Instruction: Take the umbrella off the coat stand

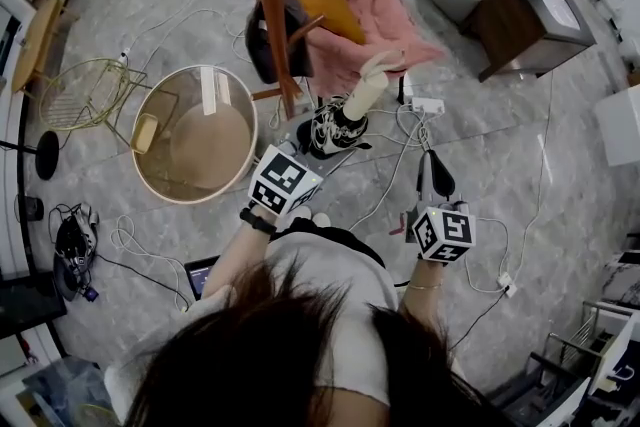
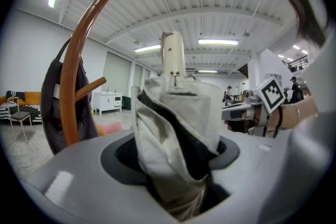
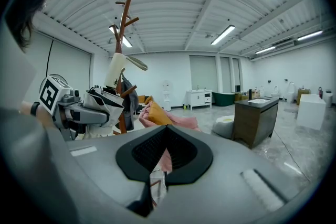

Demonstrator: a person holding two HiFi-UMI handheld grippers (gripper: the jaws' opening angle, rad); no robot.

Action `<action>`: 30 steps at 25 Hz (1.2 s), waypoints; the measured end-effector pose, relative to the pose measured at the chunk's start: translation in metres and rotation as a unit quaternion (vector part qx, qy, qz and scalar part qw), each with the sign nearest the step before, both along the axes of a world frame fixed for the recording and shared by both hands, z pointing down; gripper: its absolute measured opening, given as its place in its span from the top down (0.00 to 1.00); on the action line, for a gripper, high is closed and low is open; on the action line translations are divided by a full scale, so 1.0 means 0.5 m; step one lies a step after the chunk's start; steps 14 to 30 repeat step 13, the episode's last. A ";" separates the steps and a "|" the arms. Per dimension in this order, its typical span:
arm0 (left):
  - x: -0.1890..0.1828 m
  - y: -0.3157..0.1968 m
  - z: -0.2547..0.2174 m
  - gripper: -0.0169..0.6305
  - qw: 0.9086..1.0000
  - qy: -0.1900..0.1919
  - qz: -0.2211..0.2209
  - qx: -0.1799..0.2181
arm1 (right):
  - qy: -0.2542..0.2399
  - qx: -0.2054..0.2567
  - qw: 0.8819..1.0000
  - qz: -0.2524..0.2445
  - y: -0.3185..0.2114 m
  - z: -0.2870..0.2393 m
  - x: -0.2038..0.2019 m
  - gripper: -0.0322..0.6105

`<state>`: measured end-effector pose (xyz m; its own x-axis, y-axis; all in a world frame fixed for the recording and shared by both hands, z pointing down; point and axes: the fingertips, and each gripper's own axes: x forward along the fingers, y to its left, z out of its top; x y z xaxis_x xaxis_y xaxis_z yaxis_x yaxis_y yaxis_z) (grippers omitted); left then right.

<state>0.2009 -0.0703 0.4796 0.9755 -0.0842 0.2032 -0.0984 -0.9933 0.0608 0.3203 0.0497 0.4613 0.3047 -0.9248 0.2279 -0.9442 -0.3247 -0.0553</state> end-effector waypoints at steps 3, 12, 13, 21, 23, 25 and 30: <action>-0.003 0.000 0.000 0.45 1.000 0.000 -0.002 0.001 | 0.000 0.001 1.000 -0.002 0.000 0.002 -0.001 0.95; -0.014 0.007 -0.011 0.45 1.000 0.005 -0.005 0.002 | -0.002 0.005 1.000 -0.005 0.002 0.000 -0.010 0.95; -0.016 0.007 -0.013 0.45 1.000 0.006 -0.005 0.002 | -0.003 0.006 1.000 -0.005 0.002 0.001 -0.012 0.95; -0.016 0.007 -0.013 0.45 1.000 0.006 -0.005 0.002 | -0.003 0.006 1.000 -0.005 0.002 0.001 -0.012 0.95; -0.016 0.007 -0.013 0.45 1.000 0.006 -0.005 0.002 | -0.003 0.006 1.000 -0.005 0.002 0.001 -0.012 0.95; -0.016 0.007 -0.013 0.45 1.000 0.006 -0.005 0.002 | -0.003 0.006 1.000 -0.005 0.002 0.001 -0.012 0.95; -0.016 0.007 -0.013 0.45 1.000 0.006 -0.005 0.002 | -0.003 0.006 1.000 -0.005 0.002 0.001 -0.012 0.95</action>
